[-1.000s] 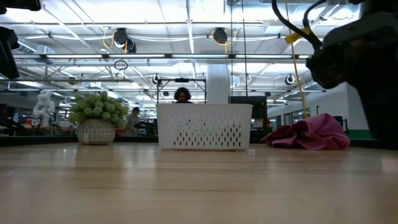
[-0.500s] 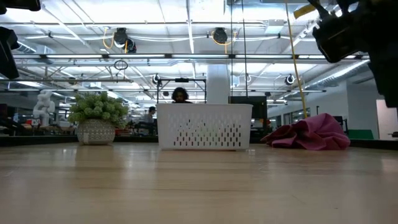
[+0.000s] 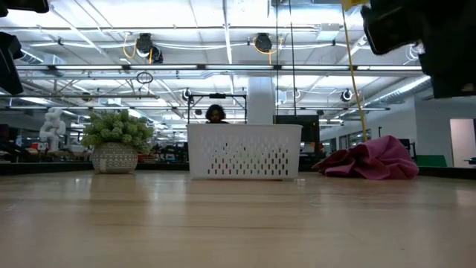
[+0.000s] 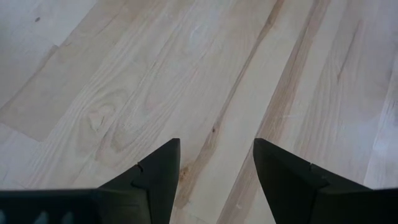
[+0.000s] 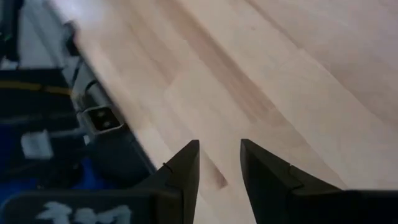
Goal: Pick and placing Produce into tupperware
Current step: Put the green cabbage into the white bin
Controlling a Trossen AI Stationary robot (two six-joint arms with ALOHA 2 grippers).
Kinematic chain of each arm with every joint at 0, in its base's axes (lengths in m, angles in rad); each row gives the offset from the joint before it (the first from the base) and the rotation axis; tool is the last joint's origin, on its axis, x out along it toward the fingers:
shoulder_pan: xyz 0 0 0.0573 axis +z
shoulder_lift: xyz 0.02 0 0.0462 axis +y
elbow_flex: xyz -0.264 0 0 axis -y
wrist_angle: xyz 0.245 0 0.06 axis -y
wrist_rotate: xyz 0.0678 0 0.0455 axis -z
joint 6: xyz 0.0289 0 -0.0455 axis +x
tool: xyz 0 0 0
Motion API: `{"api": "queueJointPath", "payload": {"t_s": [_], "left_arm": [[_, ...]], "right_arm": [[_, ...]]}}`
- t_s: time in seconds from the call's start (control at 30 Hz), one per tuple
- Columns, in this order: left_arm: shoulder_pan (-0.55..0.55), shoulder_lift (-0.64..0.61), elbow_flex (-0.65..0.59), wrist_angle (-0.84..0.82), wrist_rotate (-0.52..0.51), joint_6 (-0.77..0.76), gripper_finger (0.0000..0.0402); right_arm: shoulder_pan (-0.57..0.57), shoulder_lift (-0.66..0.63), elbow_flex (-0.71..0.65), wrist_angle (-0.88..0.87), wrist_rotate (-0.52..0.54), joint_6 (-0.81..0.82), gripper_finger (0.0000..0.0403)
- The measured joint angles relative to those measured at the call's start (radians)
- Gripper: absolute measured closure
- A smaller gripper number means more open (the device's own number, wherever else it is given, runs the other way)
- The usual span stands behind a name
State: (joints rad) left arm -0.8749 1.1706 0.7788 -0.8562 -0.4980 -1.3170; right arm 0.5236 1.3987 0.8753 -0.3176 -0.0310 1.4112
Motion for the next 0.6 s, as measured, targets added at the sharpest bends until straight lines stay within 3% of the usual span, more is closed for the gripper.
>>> {"api": "queueJointPath", "payload": {"t_s": [0.17, 0.33, 0.5, 0.6], "left_arm": [[0.000, 0.000, 0.000, 0.000, -0.001, 0.000, 0.0195], [0.000, 0.000, 0.000, 0.000, -0.004, 0.000, 0.0195], [0.000, 0.000, 0.000, 0.000, -0.005, 0.000, 0.0195], [0.000, 0.000, 0.000, 0.000, -0.009, 0.005, 0.0195]], "right_arm": [[0.025, 0.000, 0.000, -0.075, 0.003, 0.121, 0.0303], [0.092, 0.001, 0.030, -0.119, 0.003, 0.203, 0.0337], [0.181, 0.001, 0.209, -0.451, 0.001, 0.322, 0.0390], [0.236, -0.001, 0.330, -0.636, 0.017, 0.421, 0.0398]]}}
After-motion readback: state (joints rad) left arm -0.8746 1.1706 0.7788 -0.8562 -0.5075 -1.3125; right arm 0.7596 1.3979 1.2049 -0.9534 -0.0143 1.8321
